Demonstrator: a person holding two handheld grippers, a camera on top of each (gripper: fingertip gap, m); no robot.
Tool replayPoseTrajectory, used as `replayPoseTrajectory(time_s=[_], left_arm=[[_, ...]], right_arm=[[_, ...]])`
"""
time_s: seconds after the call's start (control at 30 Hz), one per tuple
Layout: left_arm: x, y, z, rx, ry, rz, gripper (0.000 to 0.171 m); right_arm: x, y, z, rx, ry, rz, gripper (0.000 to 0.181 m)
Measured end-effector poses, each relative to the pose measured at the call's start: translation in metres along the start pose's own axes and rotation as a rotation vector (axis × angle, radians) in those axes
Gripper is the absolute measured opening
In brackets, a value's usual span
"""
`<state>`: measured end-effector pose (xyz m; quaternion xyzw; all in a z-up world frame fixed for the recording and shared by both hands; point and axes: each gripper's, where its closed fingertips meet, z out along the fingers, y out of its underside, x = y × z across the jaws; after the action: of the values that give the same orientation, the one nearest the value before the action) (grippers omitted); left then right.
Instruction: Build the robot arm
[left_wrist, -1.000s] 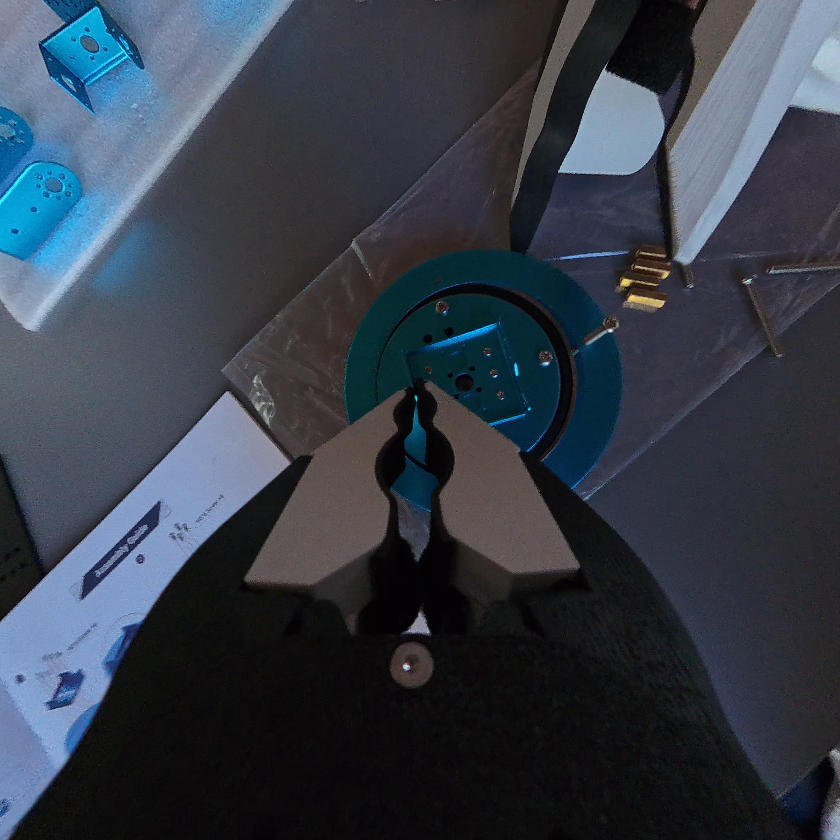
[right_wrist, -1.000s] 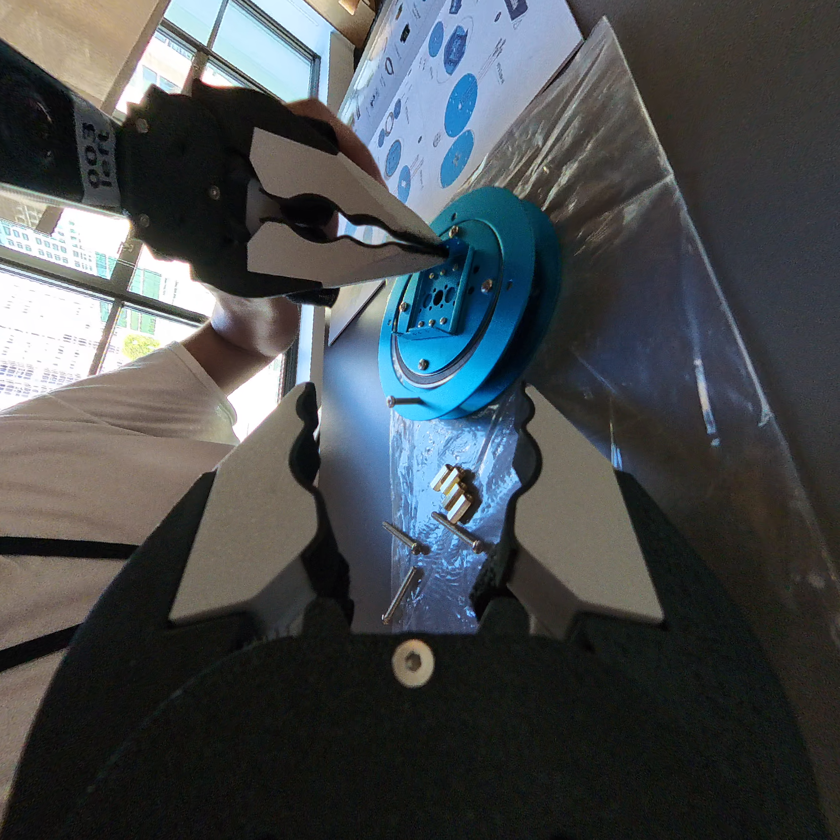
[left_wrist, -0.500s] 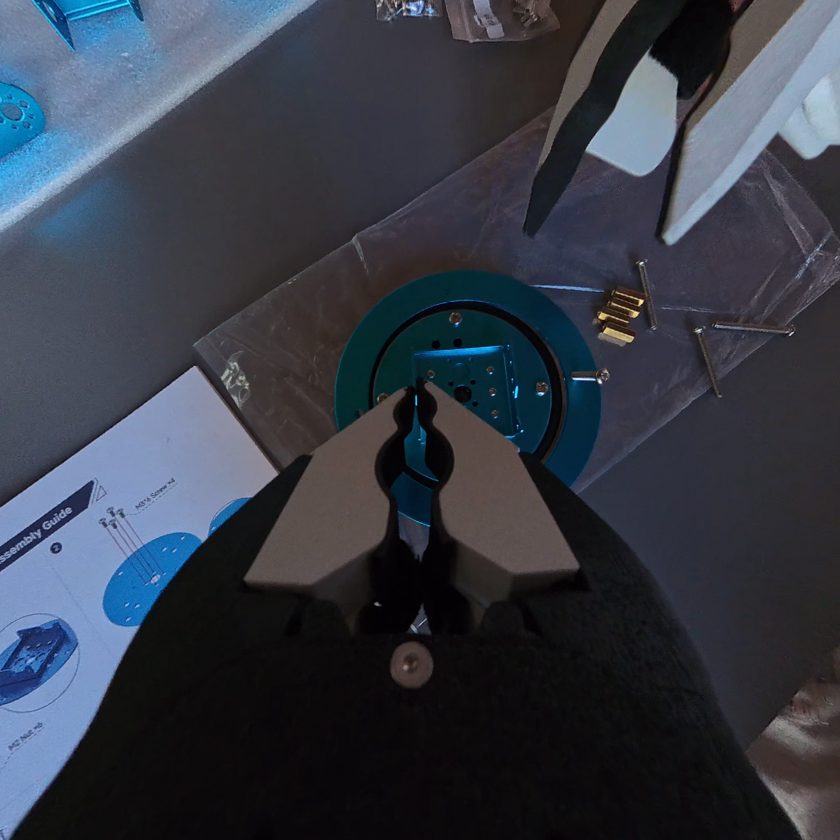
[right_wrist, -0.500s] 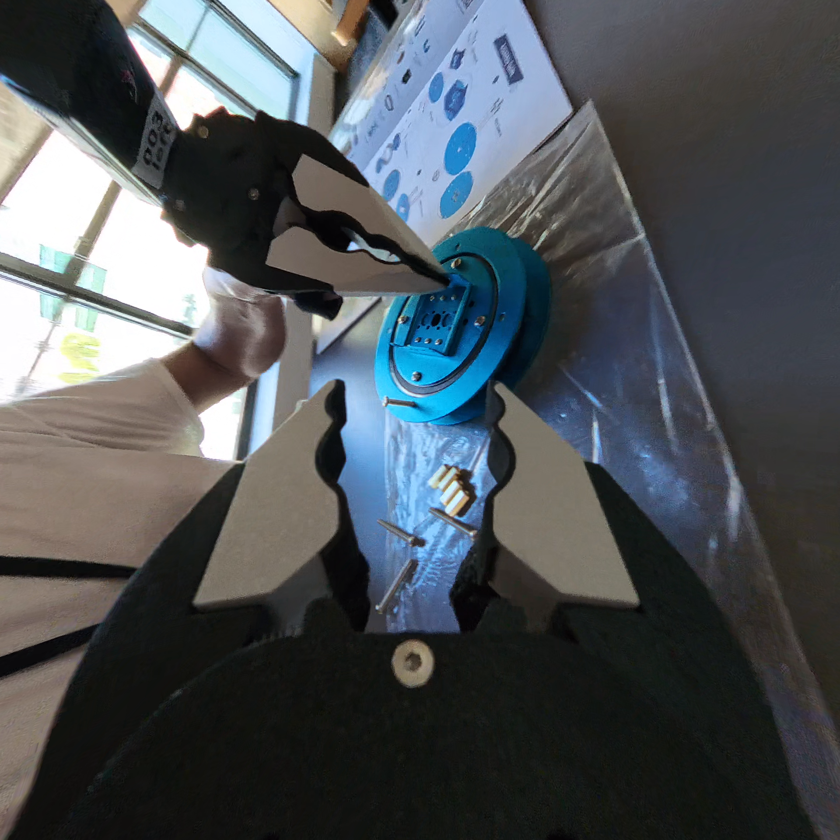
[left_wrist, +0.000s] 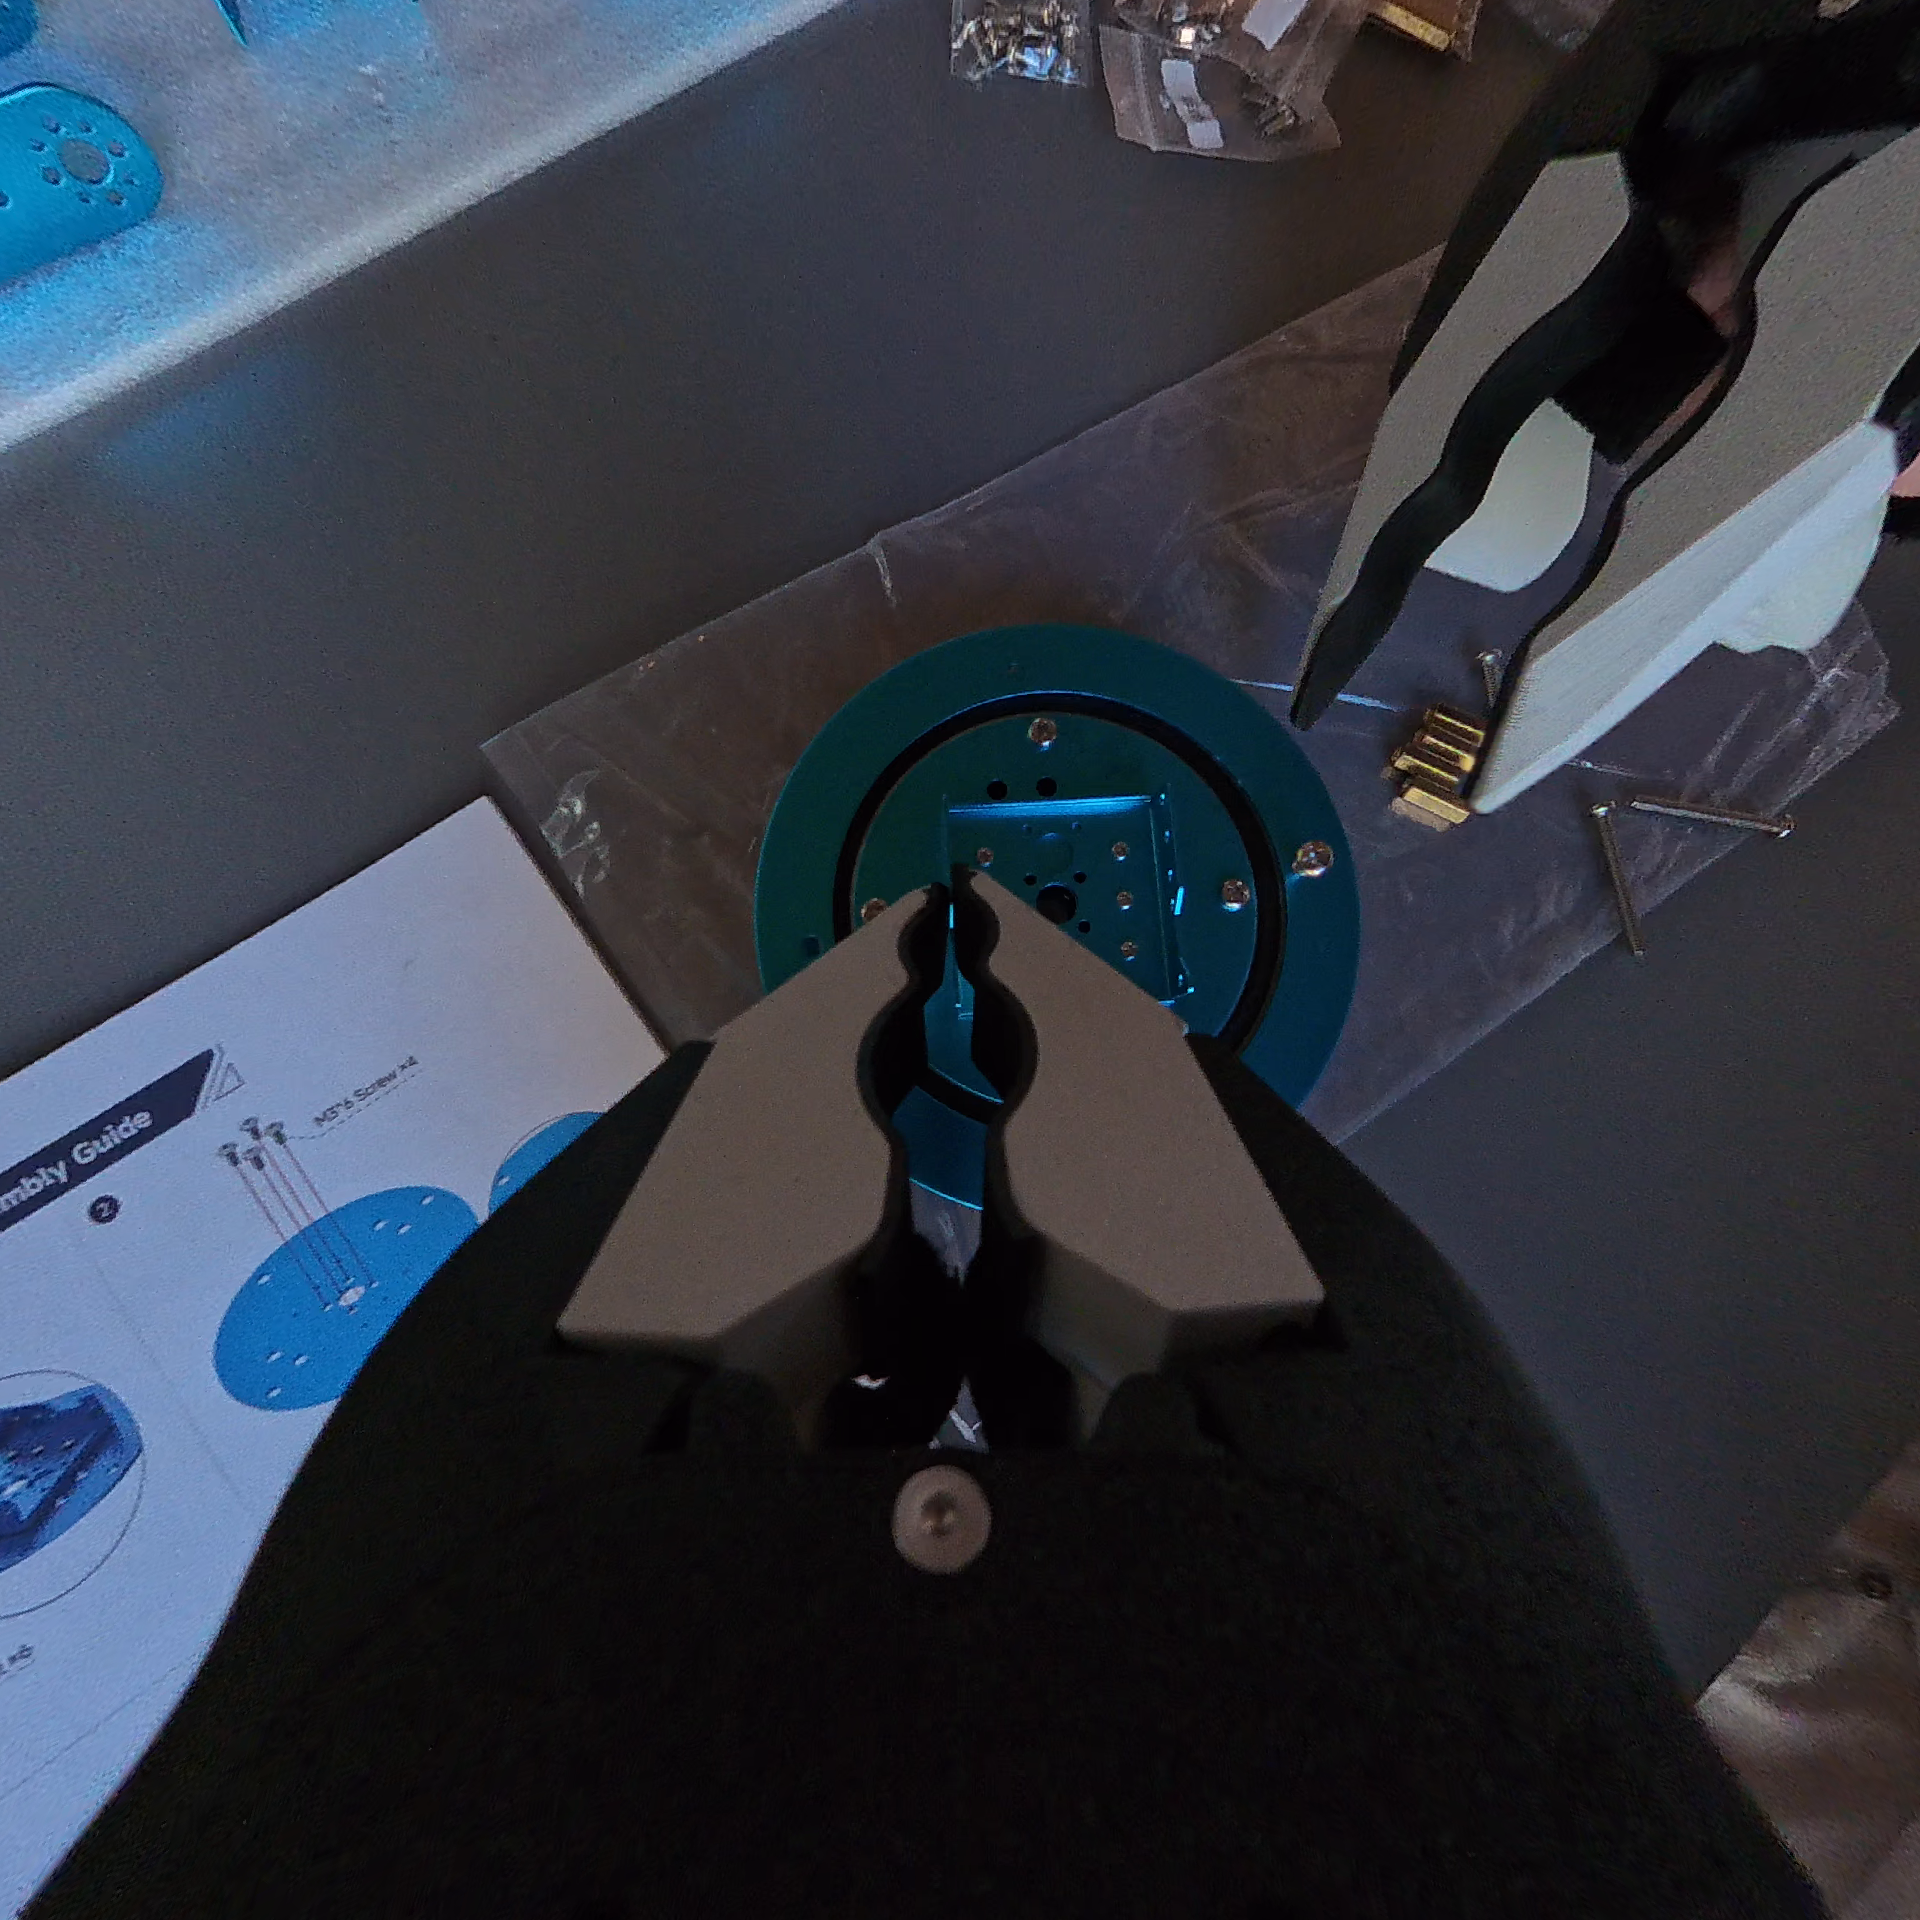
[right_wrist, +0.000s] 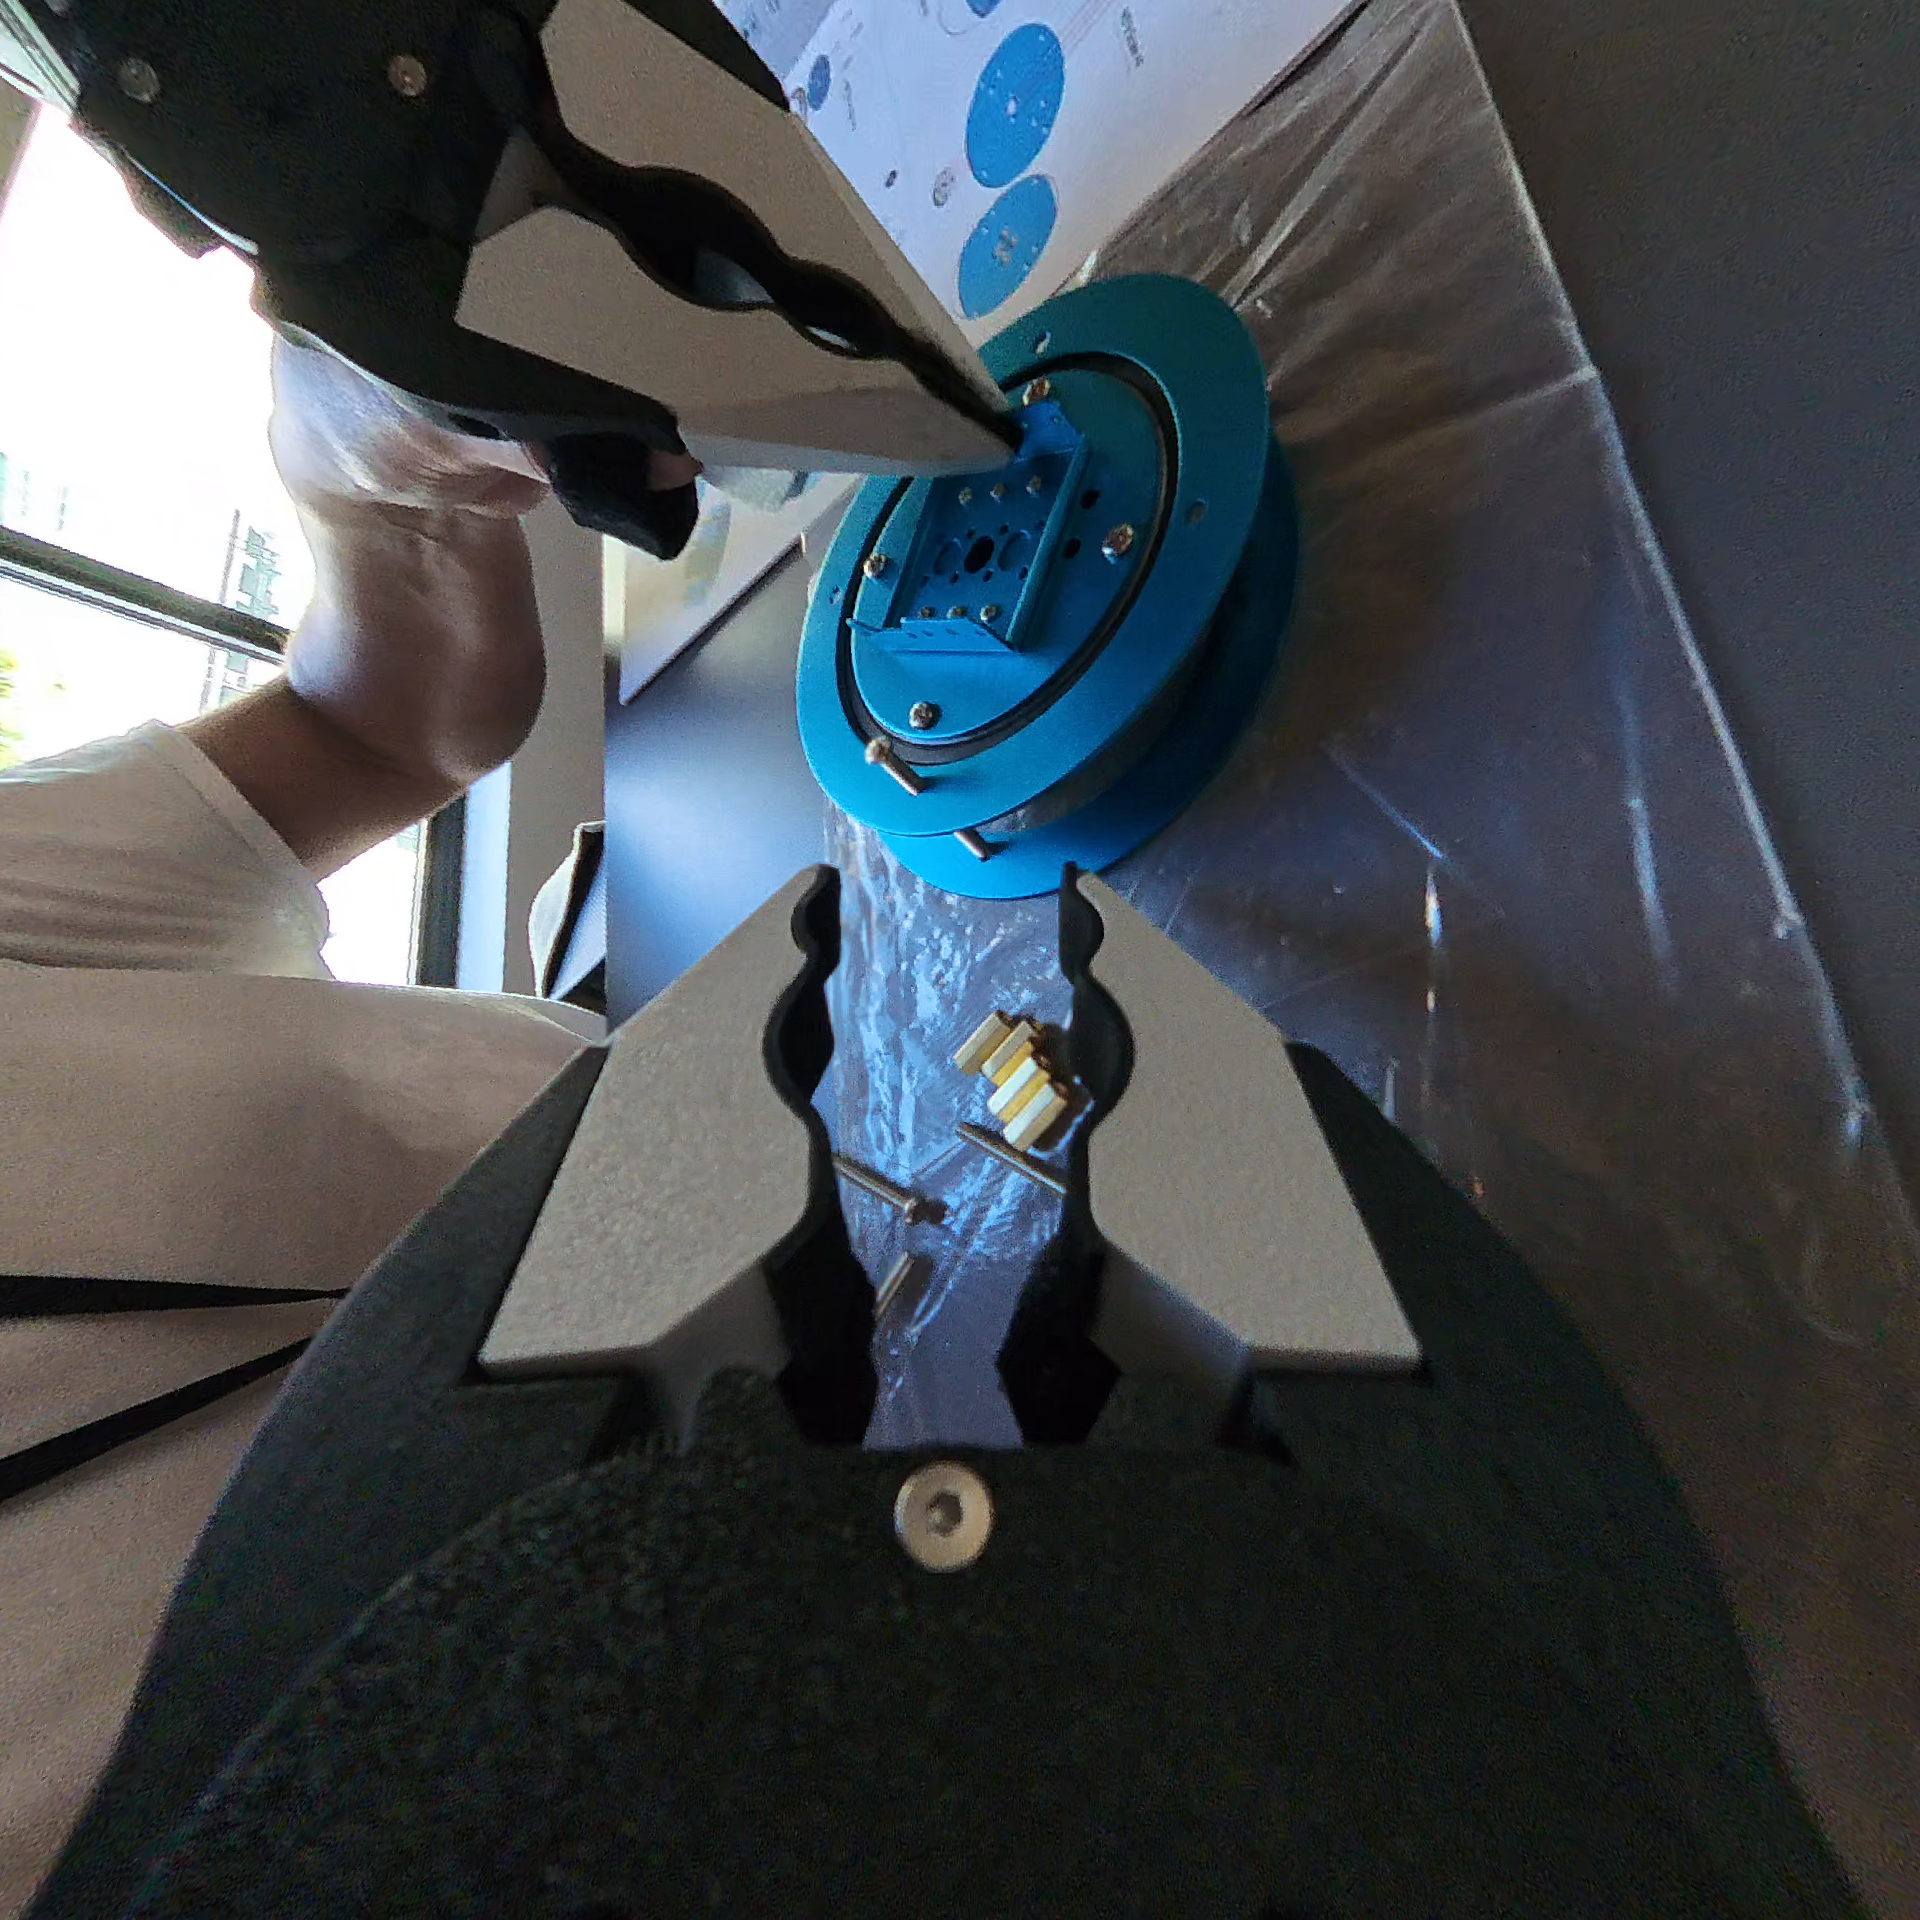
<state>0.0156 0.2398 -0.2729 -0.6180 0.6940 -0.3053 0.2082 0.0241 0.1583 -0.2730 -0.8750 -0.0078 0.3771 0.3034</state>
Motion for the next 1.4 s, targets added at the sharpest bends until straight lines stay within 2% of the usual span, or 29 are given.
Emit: replayPoseTrajectory(time_s=[0.27,0.47,0.57,0.67,0.73,0.8,1.0,1.07,1.17,1.4], left_arm=[[0.001,-0.001,-0.002,0.019,0.026,-0.027,0.000],[0.004,-0.006,-0.004,0.035,0.042,-0.038,0.000],[0.005,-0.008,-0.004,0.041,0.058,-0.051,0.000],[0.004,-0.007,-0.004,0.038,0.051,-0.049,0.000],[0.003,-0.007,-0.004,0.035,0.045,-0.045,0.000],[0.004,-0.006,-0.003,0.036,0.048,-0.047,0.000],[0.004,-0.003,0.001,0.032,0.044,-0.055,0.000],[0.006,-0.002,0.002,0.034,0.049,-0.060,0.000],[0.005,-0.002,0.001,0.028,0.025,-0.045,0.000],[0.006,-0.003,0.002,0.024,0.038,-0.048,0.000]], right_arm=[[-0.006,-0.005,0.002,0.042,-0.090,0.065,0.042],[-0.010,-0.003,0.003,0.029,-0.098,-0.025,0.041],[-0.009,0.003,0.002,-0.002,-0.066,-0.153,0.038],[0.007,0.011,0.002,-0.052,0.079,-0.266,0.039],[0.012,0.014,0.000,-0.077,0.124,-0.239,0.039],[0.005,0.010,-0.001,-0.060,0.083,-0.156,0.041],[-0.003,-0.012,-0.007,0.085,-0.013,0.079,0.077],[-0.002,-0.012,-0.005,0.094,-0.001,0.141,0.094],[-0.019,-0.009,-0.001,0.086,-0.097,0.221,0.109],[-0.028,-0.011,0.005,0.093,-0.139,0.280,0.113]])
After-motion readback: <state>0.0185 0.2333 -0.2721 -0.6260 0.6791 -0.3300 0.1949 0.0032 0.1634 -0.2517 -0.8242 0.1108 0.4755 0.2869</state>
